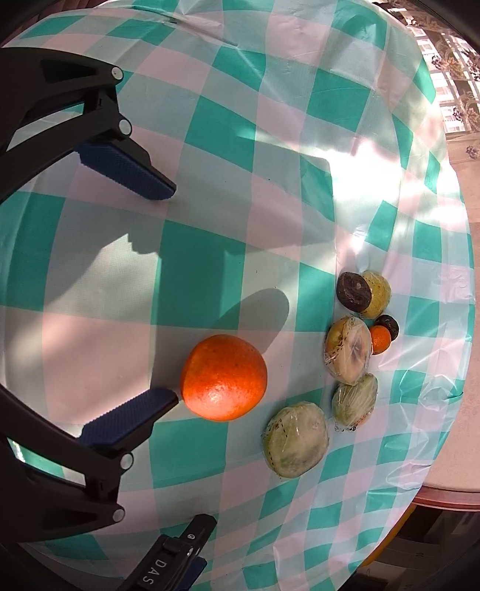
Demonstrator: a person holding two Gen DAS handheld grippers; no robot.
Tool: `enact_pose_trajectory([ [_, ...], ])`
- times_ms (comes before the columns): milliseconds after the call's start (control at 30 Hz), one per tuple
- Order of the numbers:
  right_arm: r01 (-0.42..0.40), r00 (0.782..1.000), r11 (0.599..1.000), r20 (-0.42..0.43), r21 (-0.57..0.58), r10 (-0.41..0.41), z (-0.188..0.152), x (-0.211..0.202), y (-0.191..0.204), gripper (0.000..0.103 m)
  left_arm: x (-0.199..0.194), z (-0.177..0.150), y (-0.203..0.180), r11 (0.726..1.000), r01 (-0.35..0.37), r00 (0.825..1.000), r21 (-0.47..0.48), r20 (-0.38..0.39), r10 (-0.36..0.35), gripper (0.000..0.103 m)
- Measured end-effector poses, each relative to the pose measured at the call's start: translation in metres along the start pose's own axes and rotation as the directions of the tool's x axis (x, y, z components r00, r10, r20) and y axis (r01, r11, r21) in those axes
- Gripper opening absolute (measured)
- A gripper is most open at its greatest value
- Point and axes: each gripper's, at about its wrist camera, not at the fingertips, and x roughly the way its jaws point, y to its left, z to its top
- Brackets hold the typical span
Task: Organize fruits
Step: 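Approach the loose orange tangerine with the left tool, fingers open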
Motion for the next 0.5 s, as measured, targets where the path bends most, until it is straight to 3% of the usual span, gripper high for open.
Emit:
enact_pose_trajectory([
  [167,0.004,1.000,1.000,0.000,-0.004,-0.004,0.000,-0.001,0.000,0.087,0.000,0.000,0.001,1.000,0.001,1.000,0.001,0.000,-0.001,0.102],
  [267,0.051,0.999,0.996,-0.020,0.073,-0.050,0.000,-0.004,0.008,0.088,0.000,0.000,0.001,1.000,0.002,1.000,0.003,0.002,-0.002,0.102],
  [367,0.000,1.000,1.000,-0.008,-0.010,0.000,-0.011,-0.014,0.042,0.087,0.001,0.000,0.001,1.000,0.002,1.000,0.003,0.001,-0.002,0.102],
  [400,0.007,1.000,1.000,-0.004,0.009,-0.007,-0.012,-0.015,0.048,0.083,0.001,0.000,0.005,1.000,-0.012,1.000,-0.021,0.001,0.012,0.102],
  [500,0.031,1.000,0.999,-0.004,0.014,-0.031,-0.013,-0.016,0.065,0.086,0.002,-0.001,0.021,0.992,-0.063,0.998,-0.106,-0.002,0.063,0.101],
])
